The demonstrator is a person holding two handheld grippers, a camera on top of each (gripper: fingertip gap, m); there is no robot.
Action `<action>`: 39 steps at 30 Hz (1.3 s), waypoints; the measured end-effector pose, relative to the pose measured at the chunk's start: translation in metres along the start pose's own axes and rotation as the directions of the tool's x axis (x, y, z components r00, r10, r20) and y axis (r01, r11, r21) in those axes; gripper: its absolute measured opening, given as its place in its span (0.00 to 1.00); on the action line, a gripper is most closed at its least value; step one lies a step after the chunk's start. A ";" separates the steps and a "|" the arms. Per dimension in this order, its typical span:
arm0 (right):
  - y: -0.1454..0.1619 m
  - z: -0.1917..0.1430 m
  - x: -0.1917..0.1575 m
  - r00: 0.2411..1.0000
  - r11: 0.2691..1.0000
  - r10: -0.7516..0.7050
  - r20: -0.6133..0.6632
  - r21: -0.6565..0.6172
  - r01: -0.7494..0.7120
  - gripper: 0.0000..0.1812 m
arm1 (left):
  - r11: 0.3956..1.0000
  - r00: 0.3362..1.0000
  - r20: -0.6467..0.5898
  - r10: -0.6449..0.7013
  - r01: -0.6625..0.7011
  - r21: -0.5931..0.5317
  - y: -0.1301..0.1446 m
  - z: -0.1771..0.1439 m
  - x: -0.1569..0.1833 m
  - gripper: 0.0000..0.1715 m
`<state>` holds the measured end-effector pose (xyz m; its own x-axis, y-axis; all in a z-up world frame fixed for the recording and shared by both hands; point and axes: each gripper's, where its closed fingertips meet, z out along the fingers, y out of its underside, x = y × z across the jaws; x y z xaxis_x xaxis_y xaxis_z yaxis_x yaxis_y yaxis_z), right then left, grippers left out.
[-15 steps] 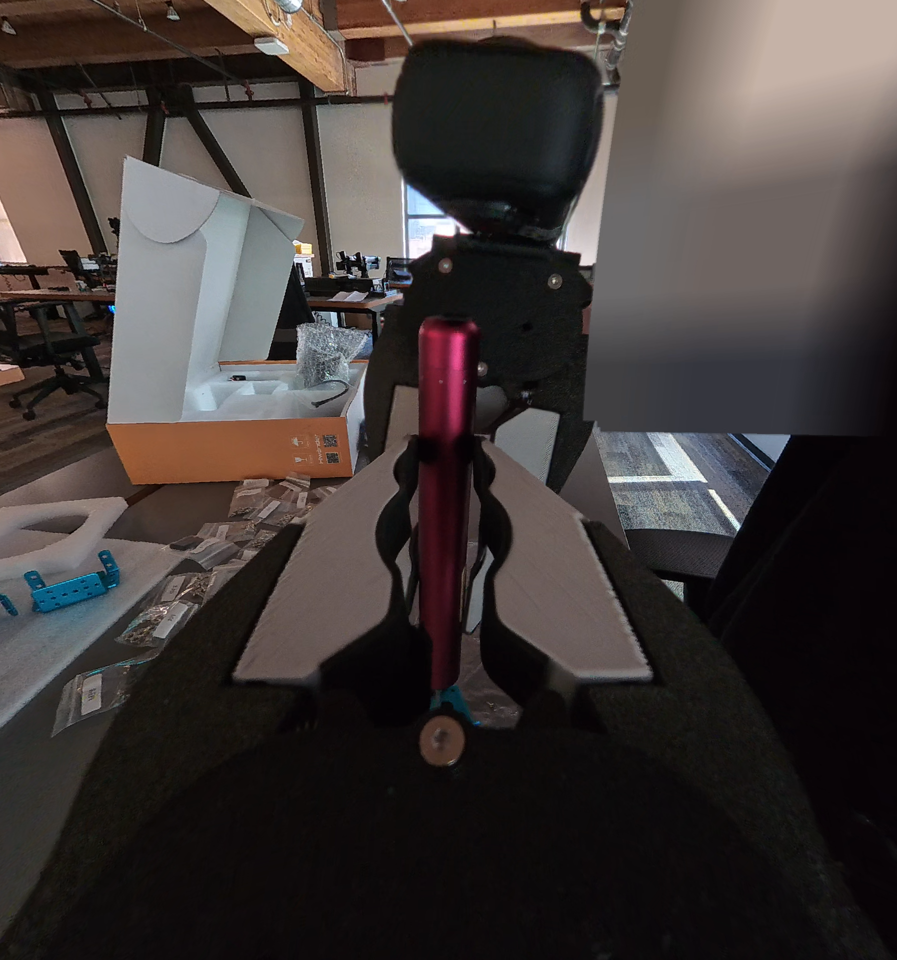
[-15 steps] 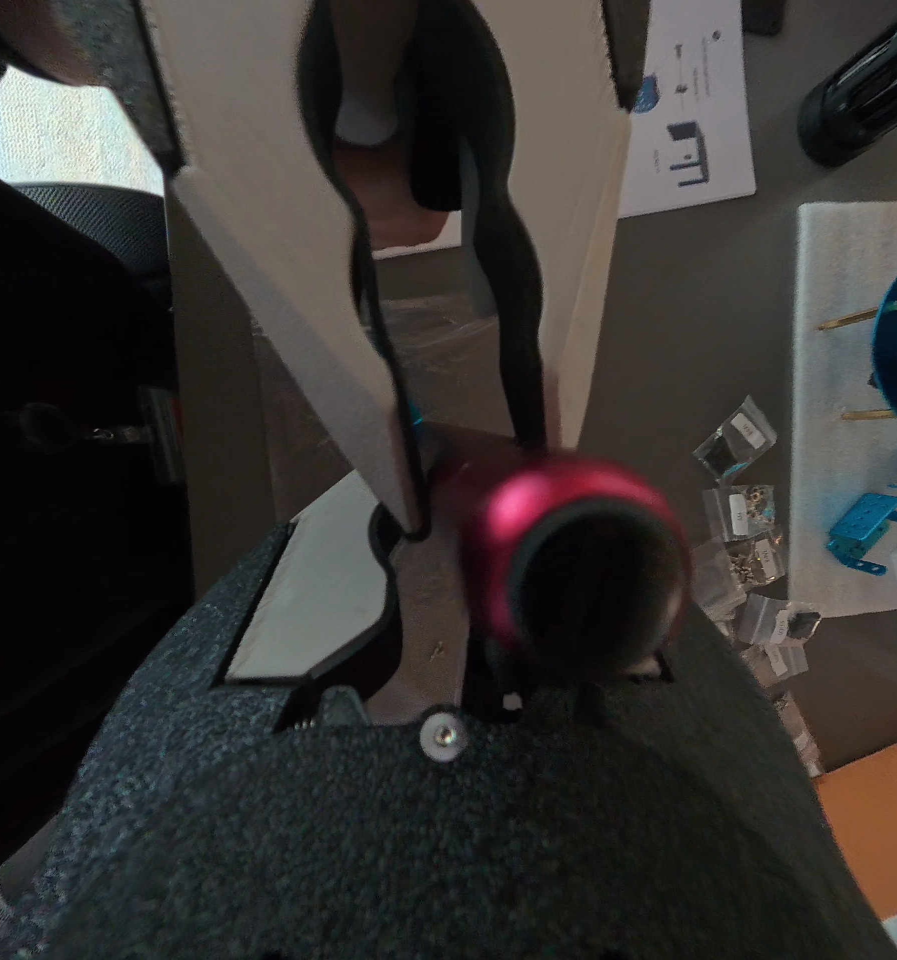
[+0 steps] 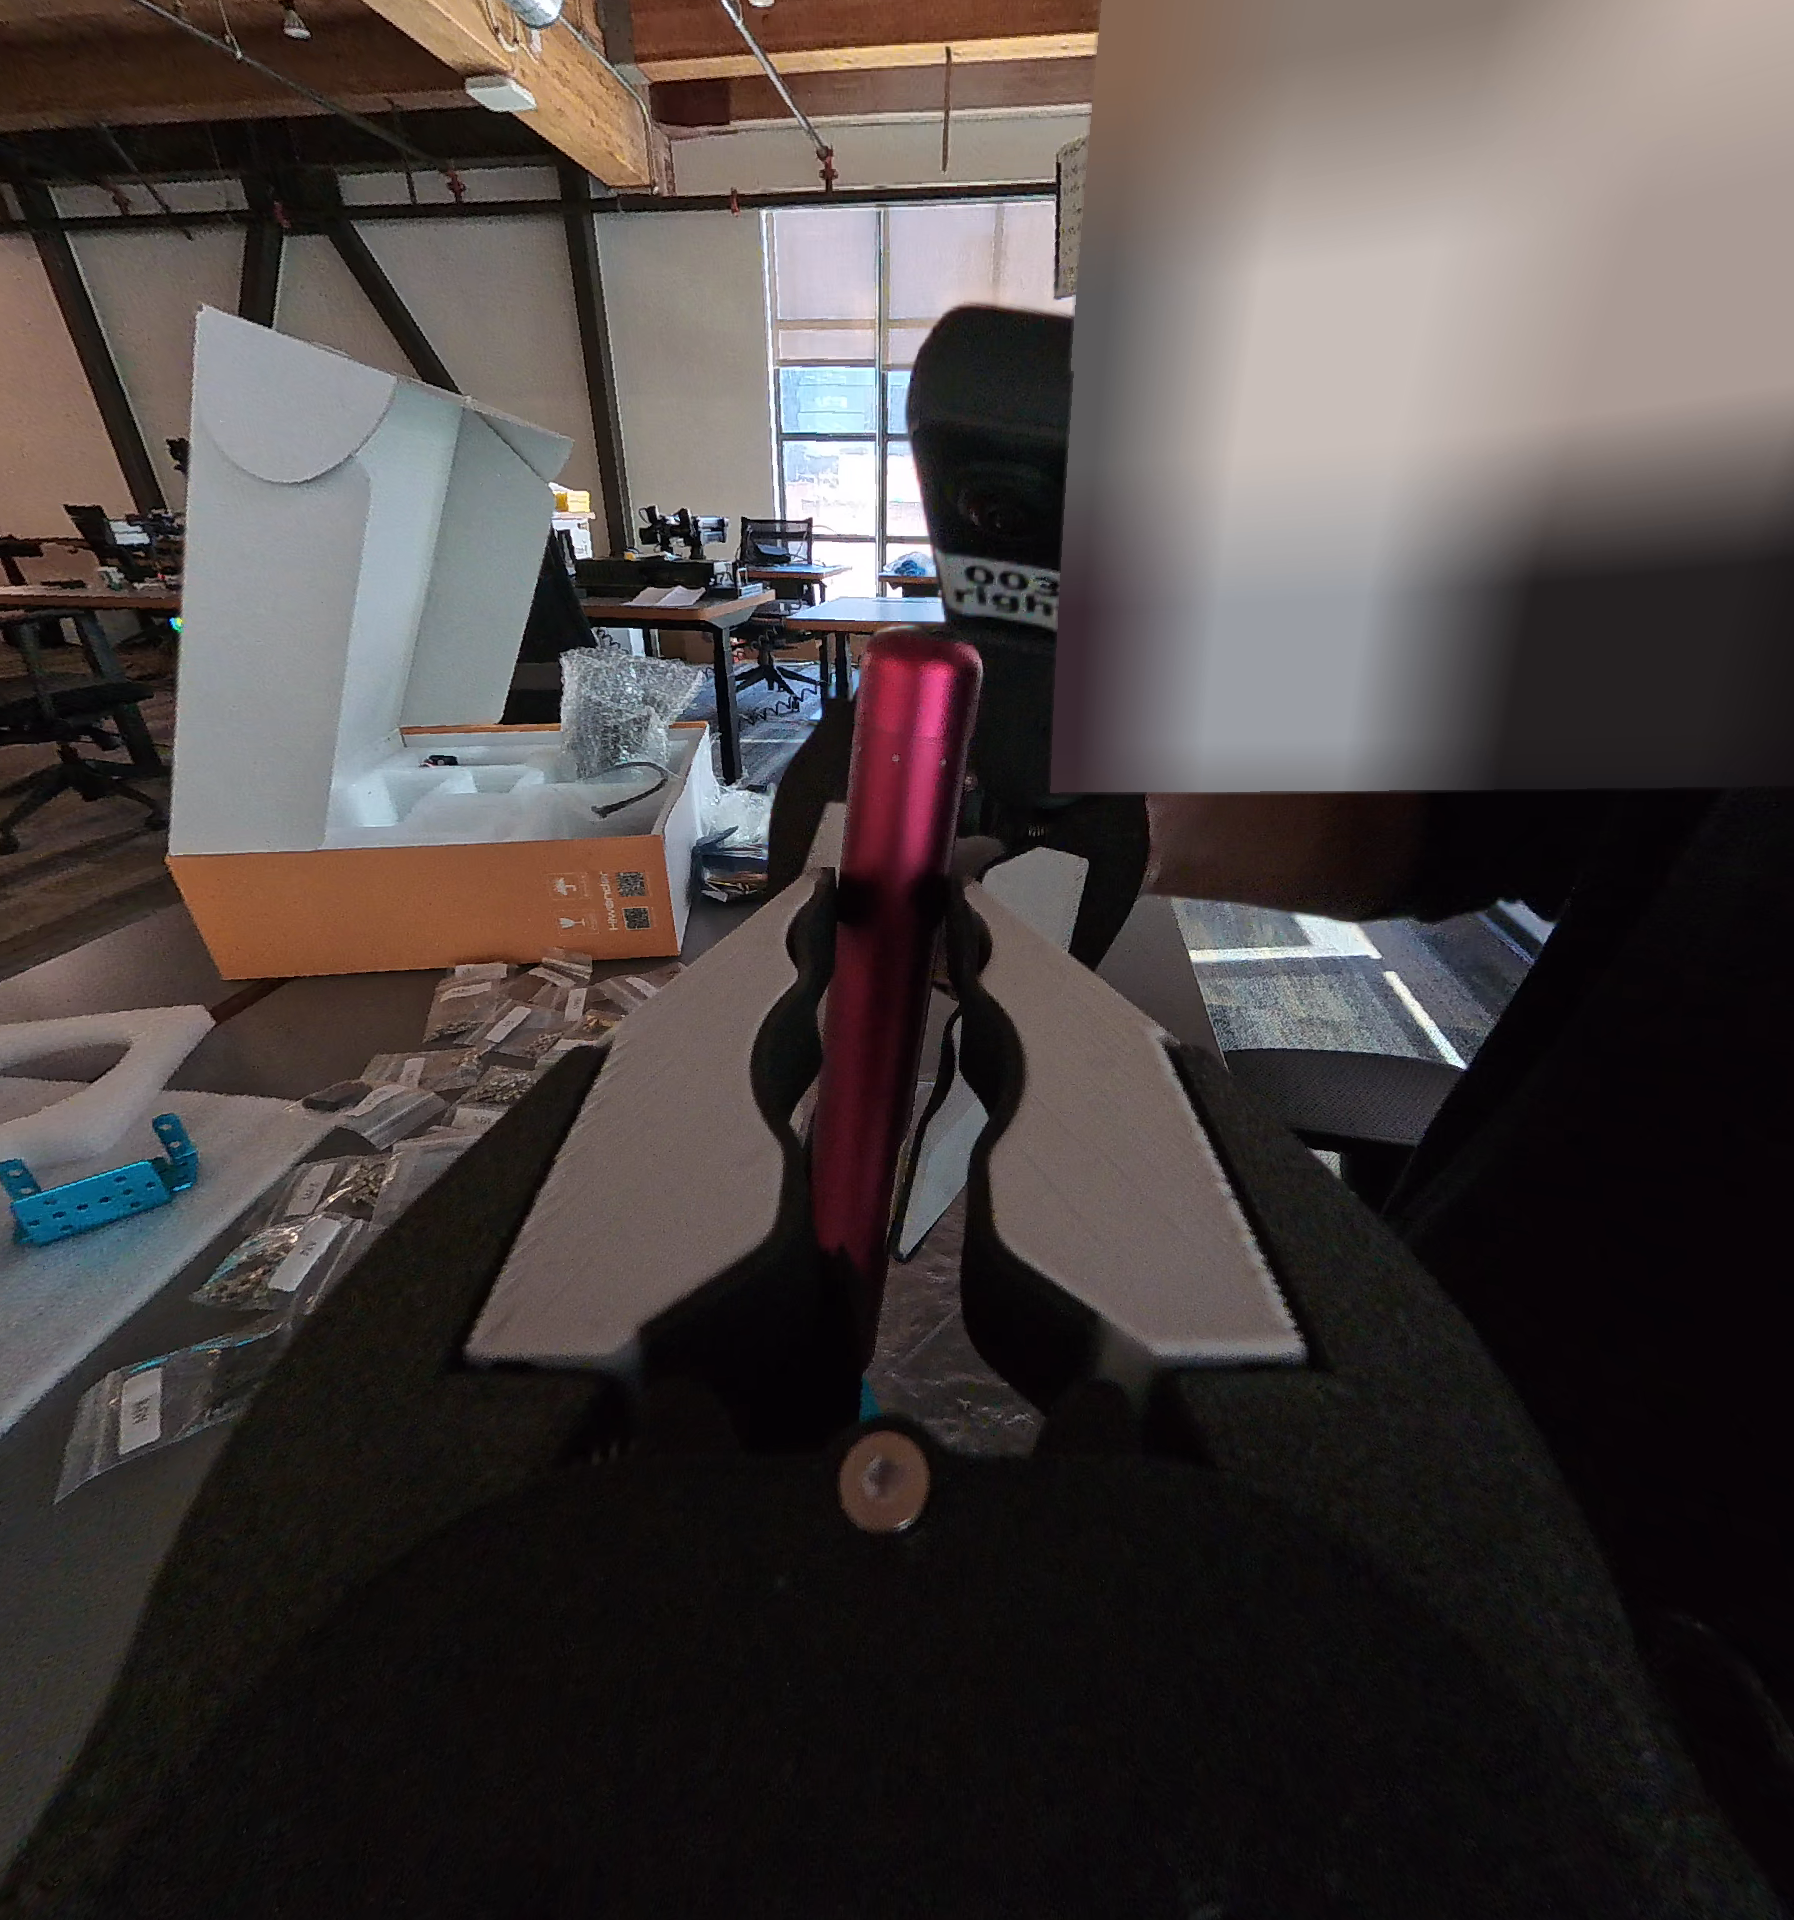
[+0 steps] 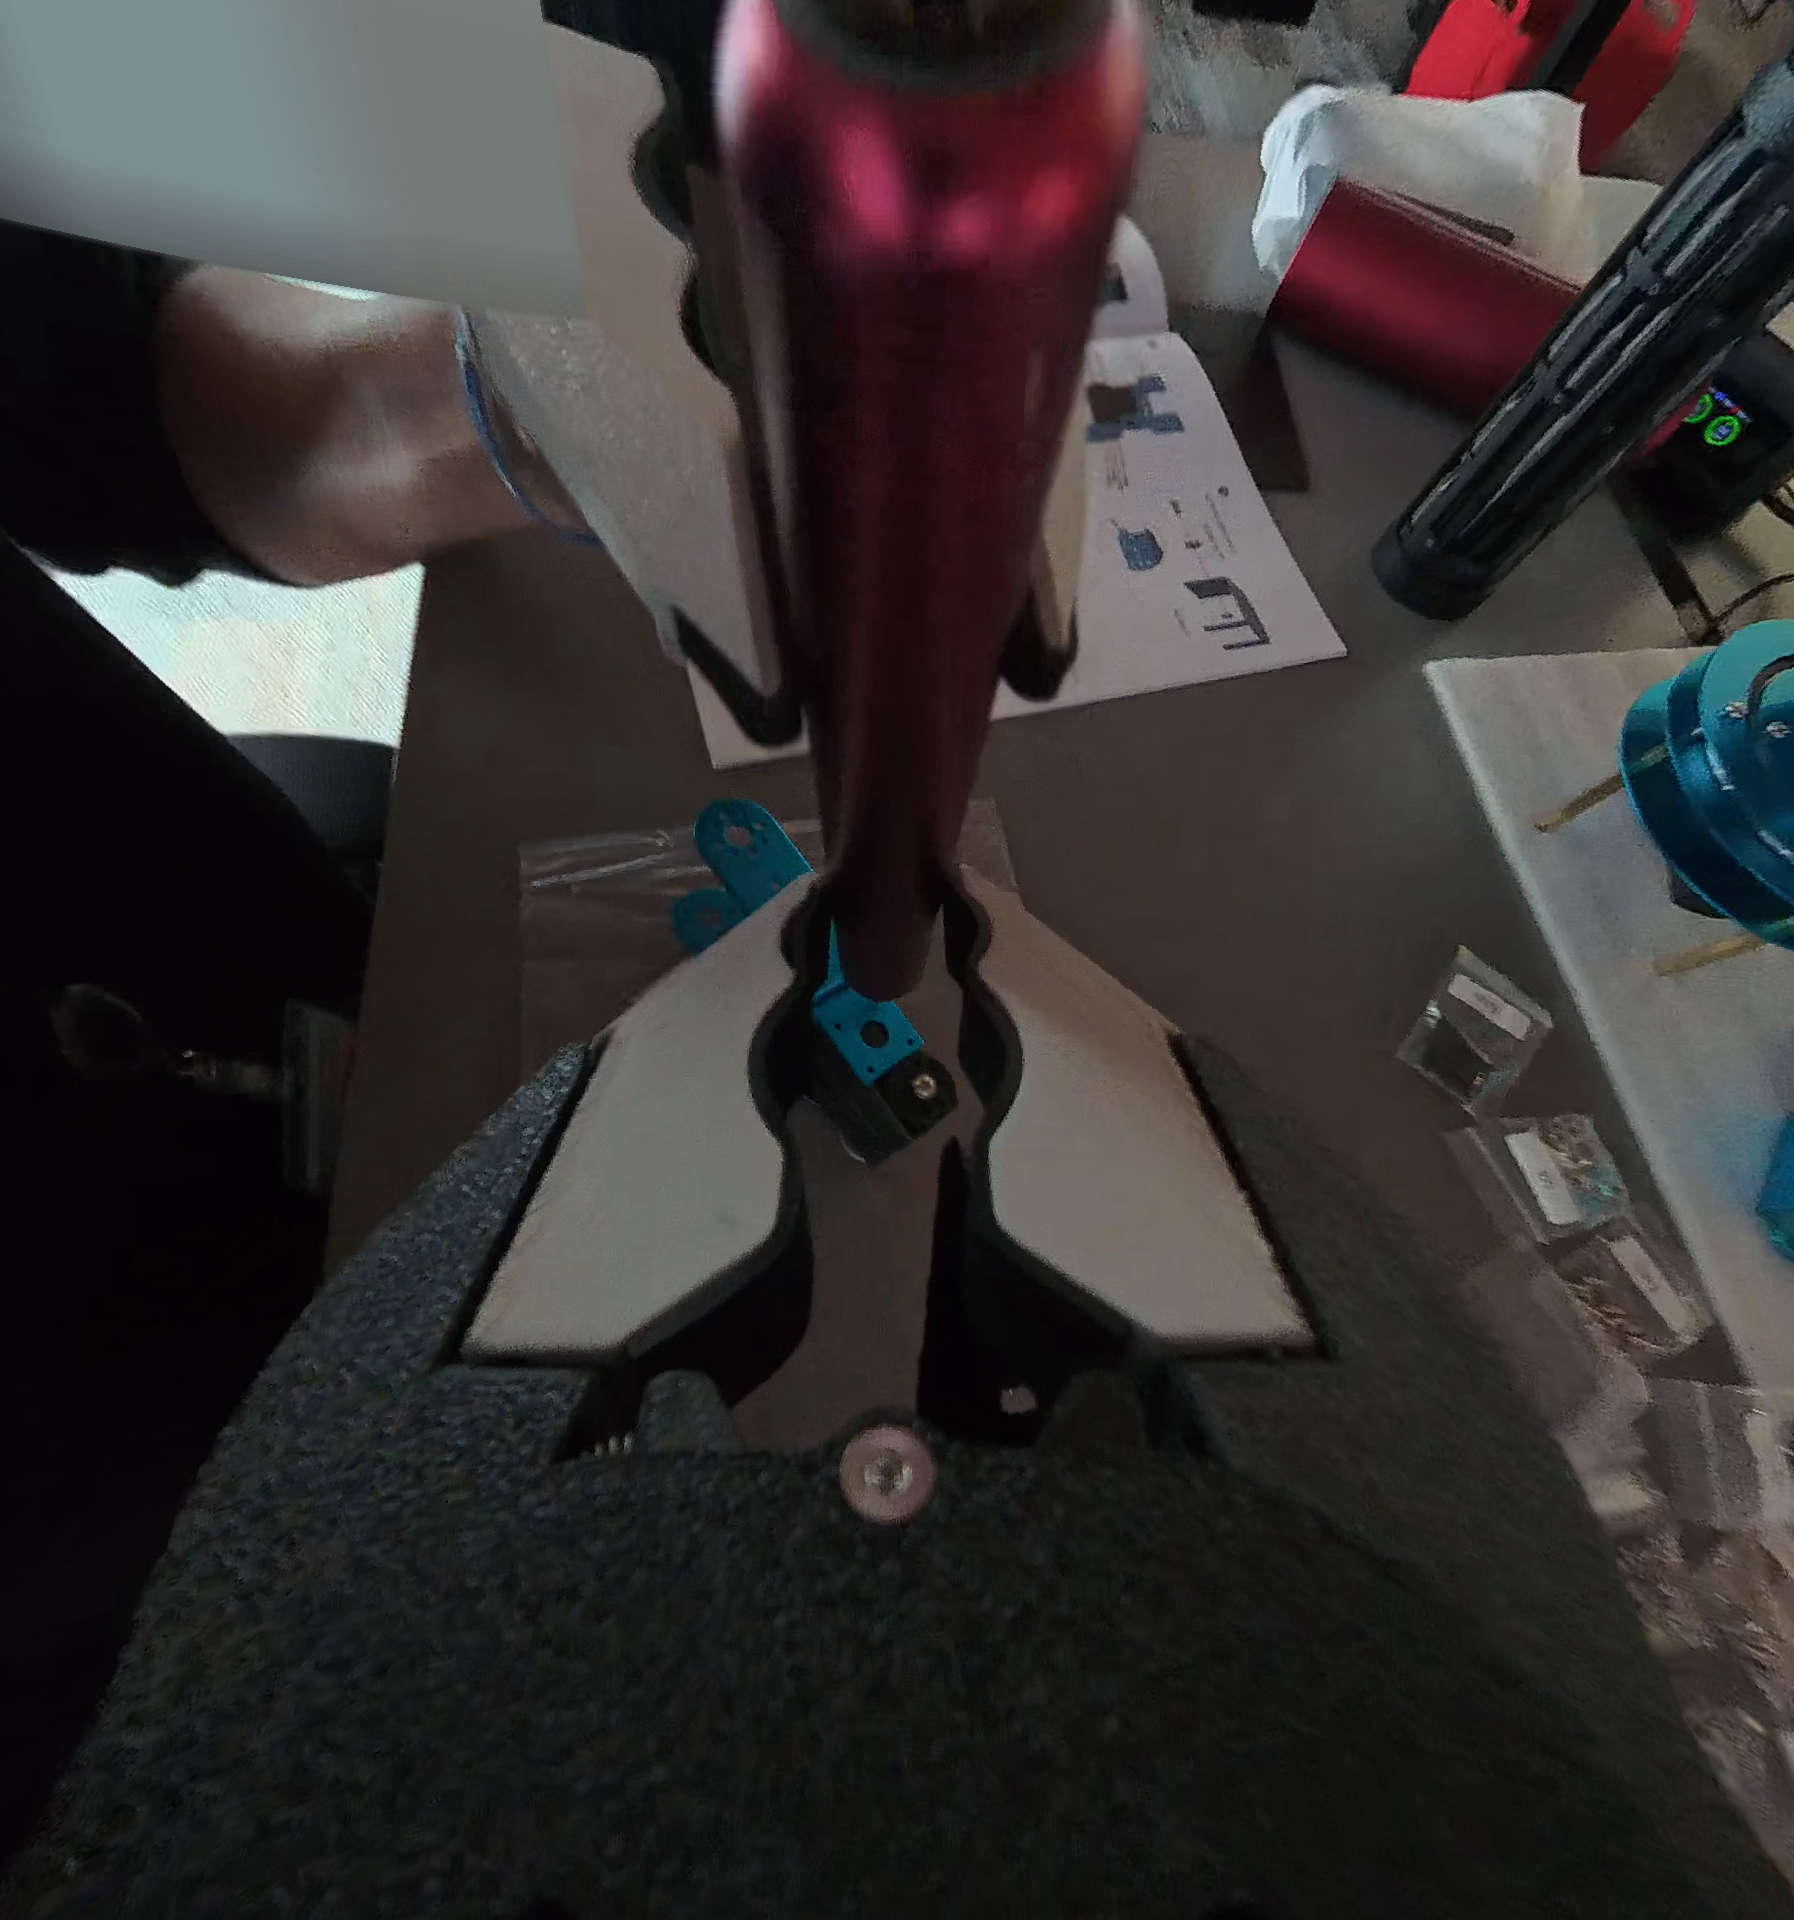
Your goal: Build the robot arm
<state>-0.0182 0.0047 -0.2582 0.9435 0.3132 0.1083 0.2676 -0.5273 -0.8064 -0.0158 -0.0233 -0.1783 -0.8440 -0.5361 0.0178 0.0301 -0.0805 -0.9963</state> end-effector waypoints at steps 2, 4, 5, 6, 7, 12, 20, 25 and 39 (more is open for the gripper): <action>-0.002 -0.002 -0.002 1.000 0.999 0.009 0.019 0.048 -0.010 0.12 | 1.000 1.000 0.006 -0.014 0.014 0.015 -0.002 -0.001 -0.003 0.11; -0.002 -0.003 -0.002 1.000 0.995 0.009 0.018 0.095 -0.010 0.14 | 0.999 0.999 0.007 -0.034 0.034 0.021 -0.003 -0.002 -0.006 0.11; -0.002 -0.003 -0.001 1.000 0.993 0.020 0.020 0.113 -0.022 0.14 | 0.999 0.999 0.003 -0.044 0.044 0.024 -0.003 -0.002 -0.006 0.11; -0.002 -0.002 -0.002 0.999 0.990 0.038 0.030 0.132 -0.041 0.14 | 0.998 0.999 0.001 -0.048 0.048 0.027 -0.003 -0.001 -0.006 0.11; -0.001 -0.002 -0.002 0.997 0.987 0.056 0.047 0.148 -0.062 0.13 | 0.999 0.999 0.000 -0.047 0.047 0.028 -0.003 -0.001 -0.006 0.11; 0.000 0.000 -0.003 0.988 0.964 0.108 0.107 0.230 -0.130 0.13 | 0.999 0.999 -0.002 -0.040 0.040 0.025 -0.003 0.000 -0.005 0.11; -0.003 0.001 -0.004 0.985 0.901 0.116 0.130 0.403 -0.159 0.11 | 0.999 0.999 -0.002 -0.040 0.040 0.035 -0.003 -0.004 -0.007 0.11; -0.003 0.001 -0.005 0.988 0.897 0.099 0.120 0.419 -0.141 0.11 | 0.998 0.999 -0.009 -0.043 0.043 0.039 -0.003 -0.005 -0.006 0.11; -0.003 0.001 -0.005 0.983 0.902 0.089 0.158 0.405 -0.147 0.11 | 0.998 0.999 -0.001 -0.041 0.041 0.047 -0.003 -0.006 -0.008 0.11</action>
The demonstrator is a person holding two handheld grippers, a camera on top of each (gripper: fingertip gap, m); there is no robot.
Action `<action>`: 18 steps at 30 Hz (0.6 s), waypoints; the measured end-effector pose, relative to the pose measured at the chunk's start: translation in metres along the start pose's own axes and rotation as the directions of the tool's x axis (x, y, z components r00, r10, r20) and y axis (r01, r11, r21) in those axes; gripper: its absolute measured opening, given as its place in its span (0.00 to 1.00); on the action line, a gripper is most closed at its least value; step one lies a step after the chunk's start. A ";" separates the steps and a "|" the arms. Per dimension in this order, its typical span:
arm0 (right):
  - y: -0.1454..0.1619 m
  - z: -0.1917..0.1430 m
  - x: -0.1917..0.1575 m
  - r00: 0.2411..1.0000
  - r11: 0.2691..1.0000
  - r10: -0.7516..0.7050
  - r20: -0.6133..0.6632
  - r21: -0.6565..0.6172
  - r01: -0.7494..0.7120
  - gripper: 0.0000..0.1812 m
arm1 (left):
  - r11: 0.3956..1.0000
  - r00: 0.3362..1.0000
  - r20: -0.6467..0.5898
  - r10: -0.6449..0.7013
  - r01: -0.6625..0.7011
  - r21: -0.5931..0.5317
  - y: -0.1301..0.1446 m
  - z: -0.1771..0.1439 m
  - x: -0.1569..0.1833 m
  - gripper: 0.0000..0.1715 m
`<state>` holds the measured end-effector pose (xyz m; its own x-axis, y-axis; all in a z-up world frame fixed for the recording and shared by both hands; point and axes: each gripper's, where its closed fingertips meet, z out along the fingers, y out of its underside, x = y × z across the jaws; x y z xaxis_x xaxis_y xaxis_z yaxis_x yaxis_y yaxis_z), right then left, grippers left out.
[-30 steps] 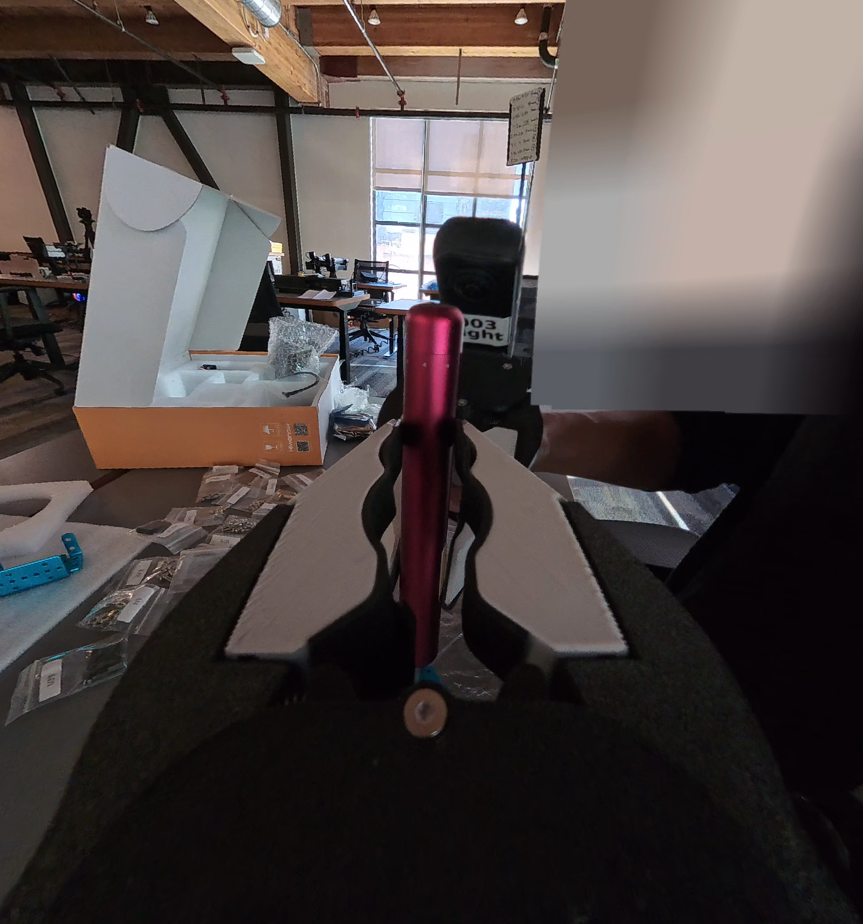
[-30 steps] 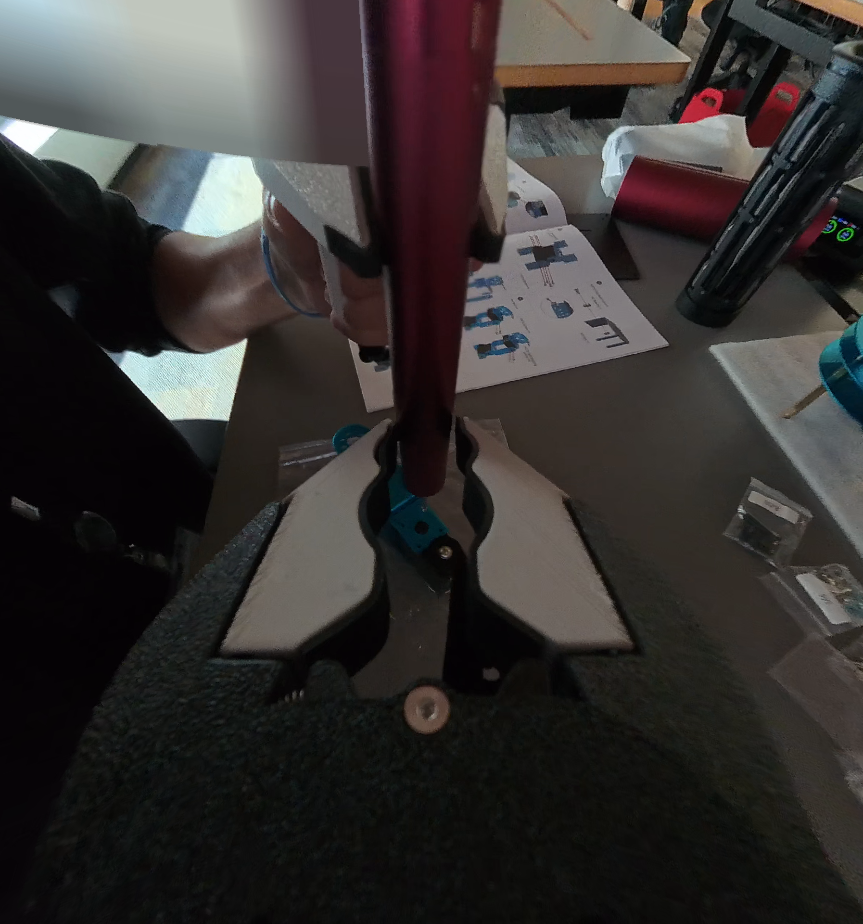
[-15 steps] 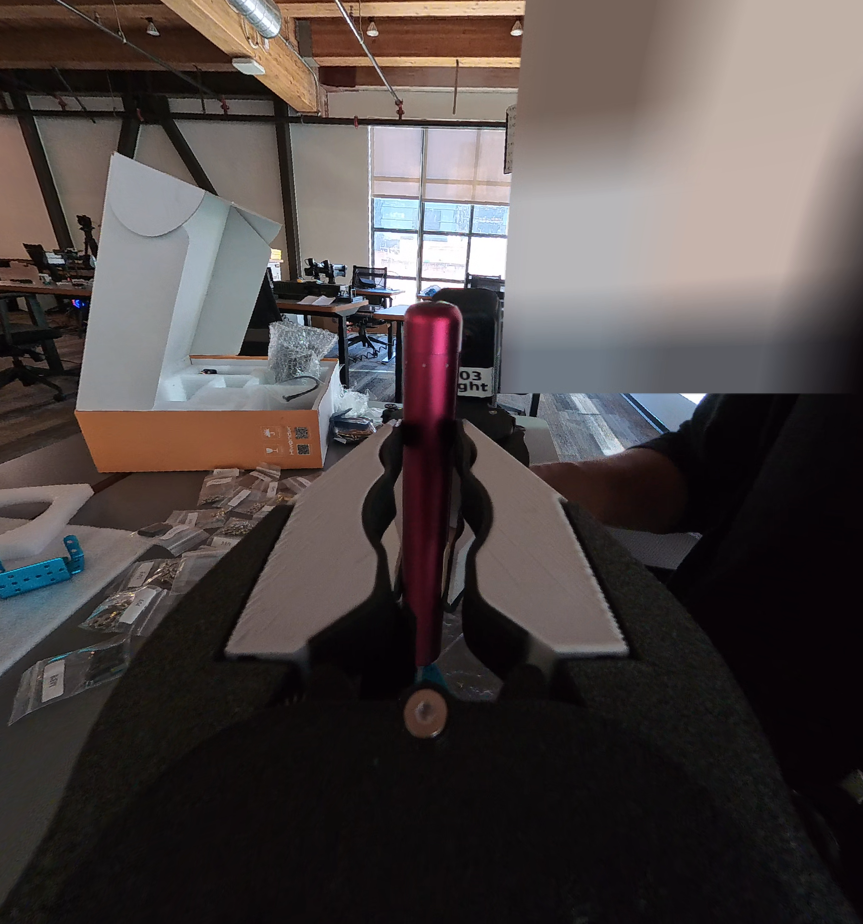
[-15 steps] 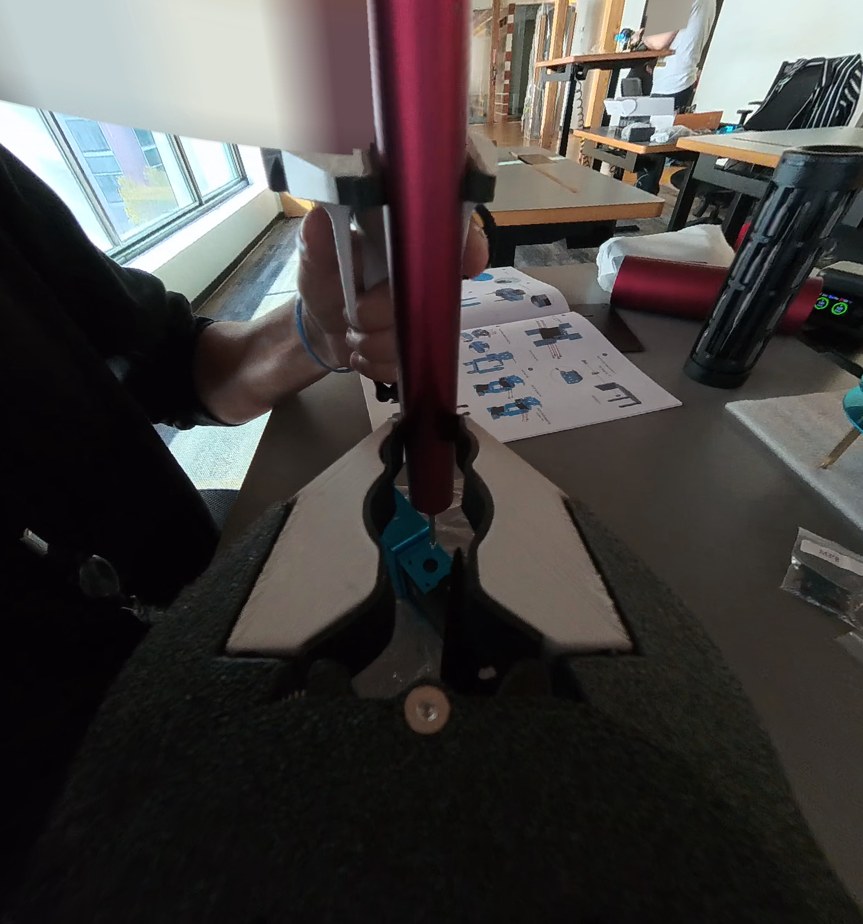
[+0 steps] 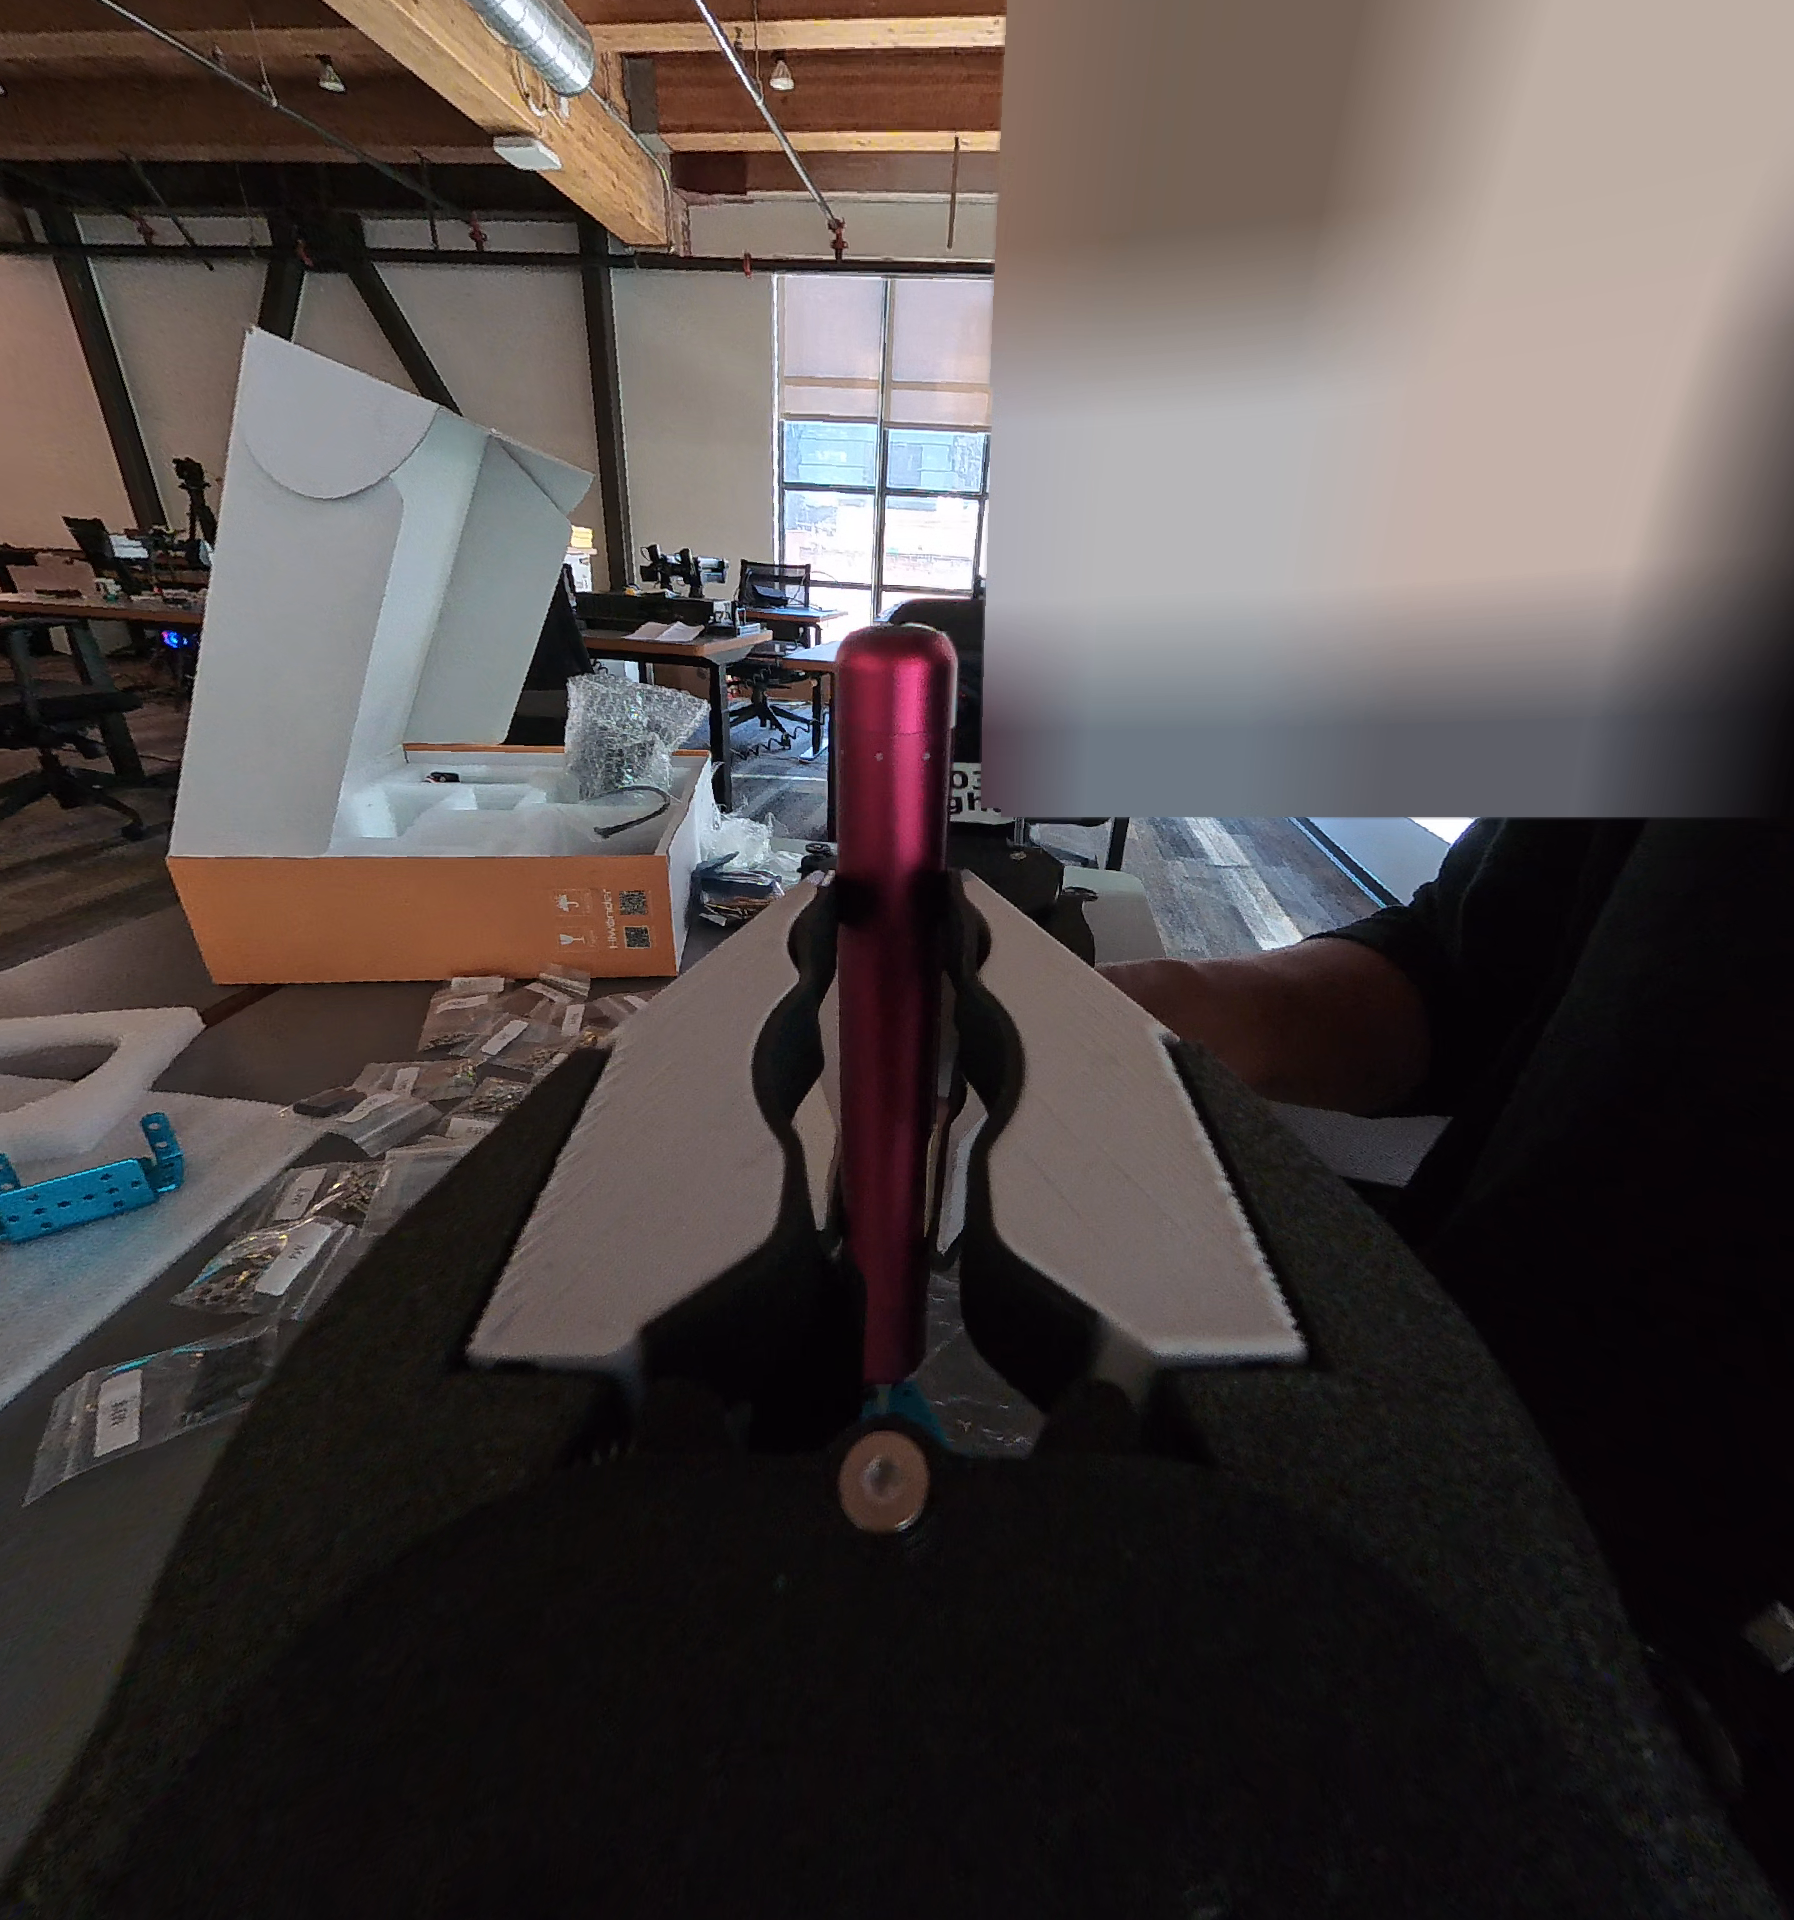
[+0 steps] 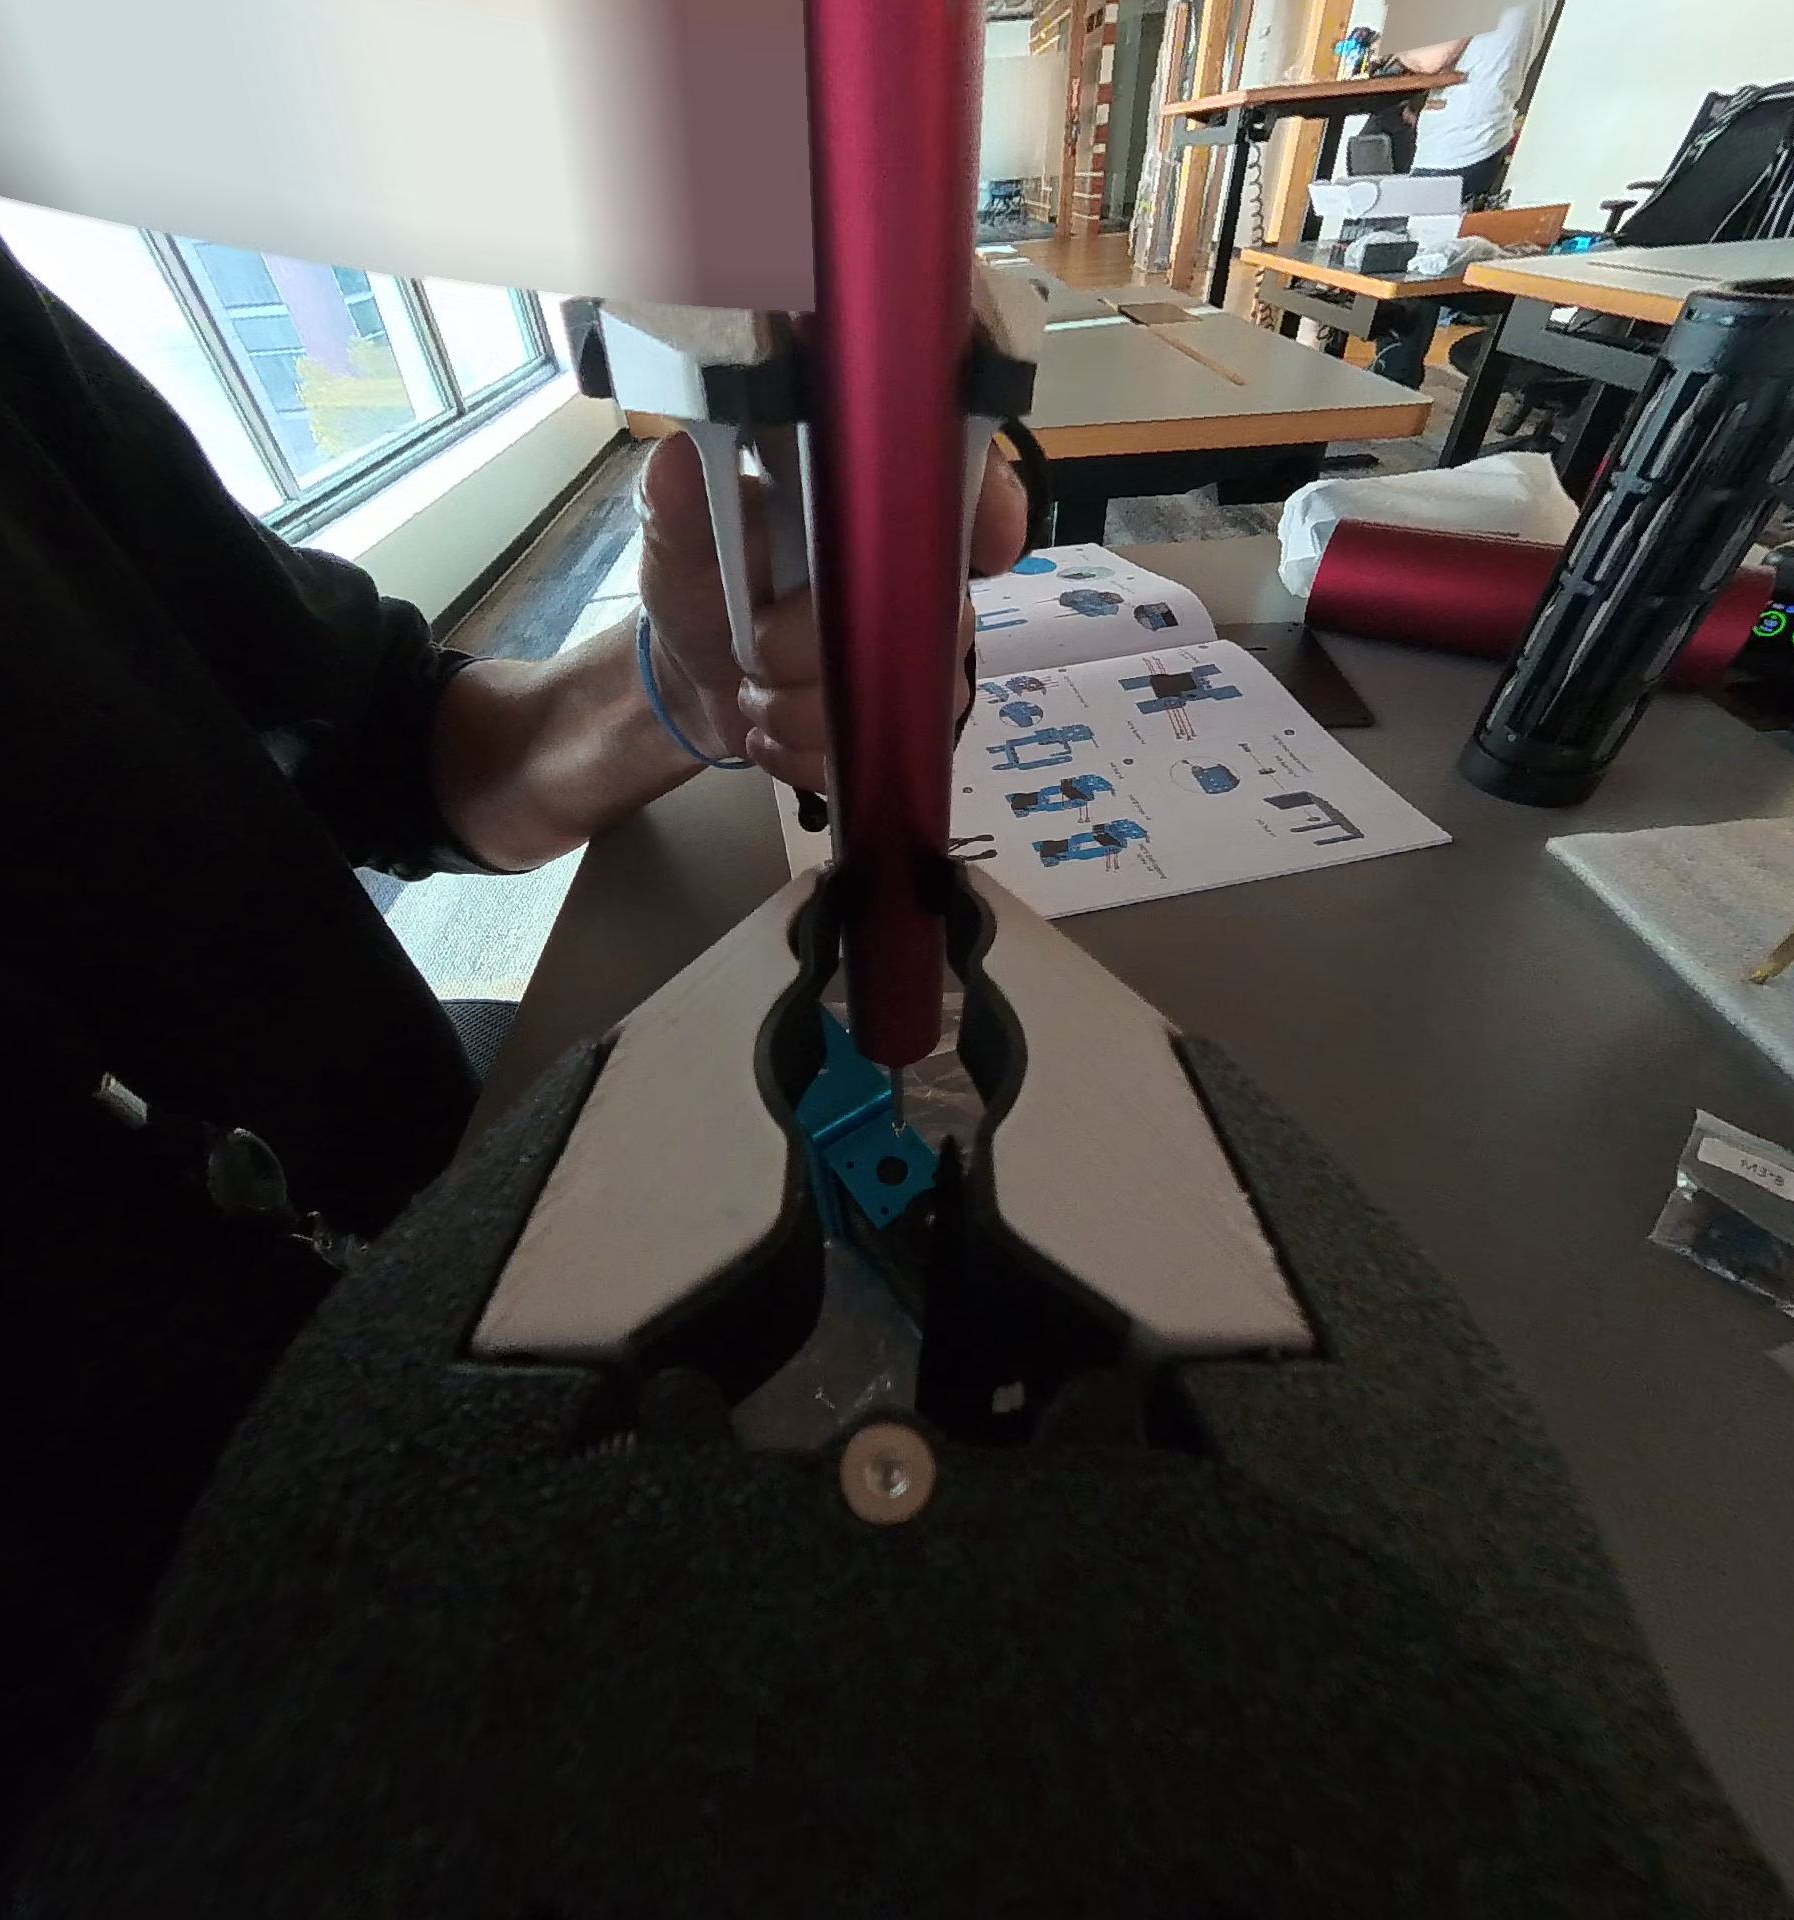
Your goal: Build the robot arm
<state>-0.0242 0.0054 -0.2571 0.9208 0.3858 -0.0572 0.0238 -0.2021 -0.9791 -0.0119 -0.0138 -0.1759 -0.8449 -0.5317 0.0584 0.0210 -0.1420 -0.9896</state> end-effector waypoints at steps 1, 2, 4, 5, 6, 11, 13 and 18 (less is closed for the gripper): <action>0.000 0.000 0.000 1.000 1.000 -0.001 0.000 -0.002 0.001 0.11 | 1.000 1.000 0.000 -0.003 0.003 0.002 0.000 0.000 0.000 0.11; 0.000 0.000 0.001 1.000 1.000 0.002 -0.001 -0.002 -0.002 0.11 | 1.000 1.000 0.003 -0.003 0.003 0.004 0.000 0.000 -0.001 0.11; 0.000 0.001 0.002 0.999 0.999 0.033 -0.008 0.006 -0.033 0.11 | 1.000 1.000 0.006 -0.012 0.012 0.010 0.000 -0.001 -0.002 0.11; -0.001 0.001 0.002 0.999 0.999 0.049 -0.006 0.021 -0.049 0.11 | 1.000 1.000 0.006 -0.013 0.013 0.012 0.000 -0.001 -0.002 0.11; -0.001 0.000 0.001 0.998 0.997 0.069 0.001 0.039 -0.069 0.11 | 1.000 1.000 0.002 -0.012 0.012 0.012 0.000 -0.001 -0.001 0.11; -0.002 -0.001 -0.001 0.993 0.988 0.106 0.042 0.107 -0.110 0.11 | 1.000 1.000 -0.003 -0.010 0.010 0.014 0.000 -0.001 0.000 0.12; -0.002 -0.001 0.000 0.996 0.989 0.088 0.033 0.114 -0.091 0.11 | 1.000 1.000 0.000 -0.017 0.017 0.018 -0.001 -0.002 -0.002 0.11; -0.002 0.000 0.001 0.997 0.991 0.080 0.019 0.108 -0.082 0.11 | 1.000 1.000 0.012 -0.018 0.017 0.020 -0.001 -0.003 -0.004 0.11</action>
